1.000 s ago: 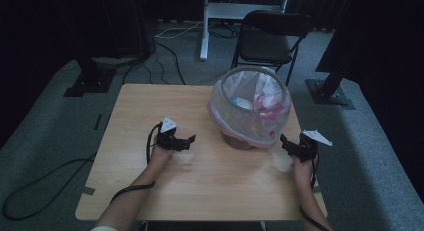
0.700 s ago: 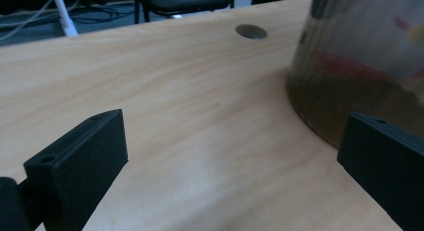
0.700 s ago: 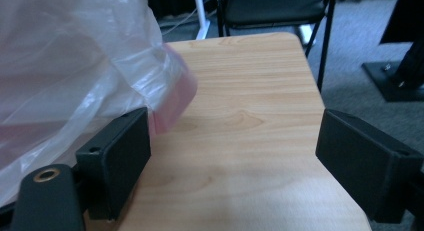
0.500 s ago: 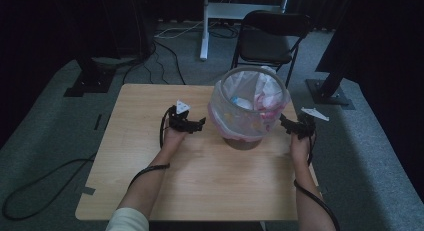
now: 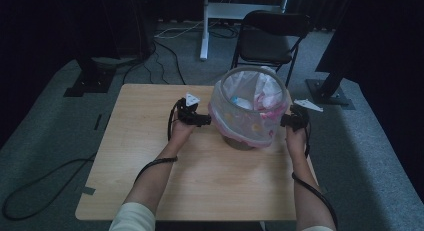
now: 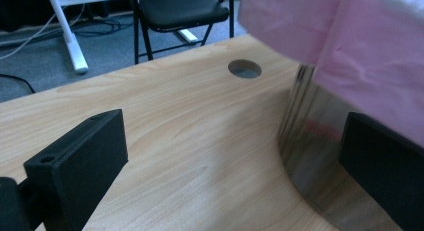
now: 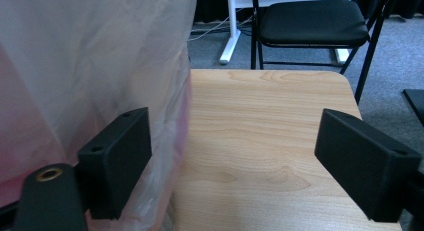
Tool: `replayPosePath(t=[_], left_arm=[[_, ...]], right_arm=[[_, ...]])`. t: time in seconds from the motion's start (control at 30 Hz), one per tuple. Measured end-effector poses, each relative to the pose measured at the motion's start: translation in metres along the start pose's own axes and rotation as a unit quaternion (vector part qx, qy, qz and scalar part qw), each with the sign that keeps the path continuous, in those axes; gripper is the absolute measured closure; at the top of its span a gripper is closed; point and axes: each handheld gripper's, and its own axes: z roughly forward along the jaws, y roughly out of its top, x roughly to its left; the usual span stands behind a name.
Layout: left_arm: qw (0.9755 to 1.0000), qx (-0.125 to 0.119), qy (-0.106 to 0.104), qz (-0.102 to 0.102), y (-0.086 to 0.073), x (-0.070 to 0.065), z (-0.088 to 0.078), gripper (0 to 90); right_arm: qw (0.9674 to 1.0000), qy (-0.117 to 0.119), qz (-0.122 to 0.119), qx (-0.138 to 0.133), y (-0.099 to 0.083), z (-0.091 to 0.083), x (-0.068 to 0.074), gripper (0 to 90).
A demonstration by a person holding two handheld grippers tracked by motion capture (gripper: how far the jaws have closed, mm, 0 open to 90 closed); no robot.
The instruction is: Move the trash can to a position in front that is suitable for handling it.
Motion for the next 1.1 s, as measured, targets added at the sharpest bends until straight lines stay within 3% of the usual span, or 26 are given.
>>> replayPosePath(t=[0.23,0.43,0.53,0.73,0.83,1.1], left_arm=[[1.0,-0.004,0.0,0.003,0.006,-0.002,-0.003,0.0],[0.9999,-0.011,0.005,-0.005,0.01,0.002,-0.009,0.0],[0.9998,-0.017,0.005,-0.008,0.009,0.007,-0.013,0.4],[0.9999,-0.012,0.002,-0.003,0.005,0.018,-0.024,0.4],[0.9999,-0.01,0.0,-0.012,0.002,0.024,-0.03,0.5],[0.9998,-0.014,0.016,0.002,-0.007,0.038,-0.055,2.9]], right_arm=[[0.9998,0.017,0.01,-0.005,0.001,0.001,0.003,15.2],[0.9985,0.053,0.009,0.004,0.001,0.005,0.012,15.2],[0.9983,0.058,0.006,0.001,0.001,0.006,0.017,15.4],[0.9958,0.091,0.01,0.005,0.0,0.008,0.026,15.8],[0.9946,0.103,0.005,0.005,-0.002,0.008,0.034,16.9],[0.9908,0.134,-0.013,0.016,-0.003,0.009,0.059,17.1]])
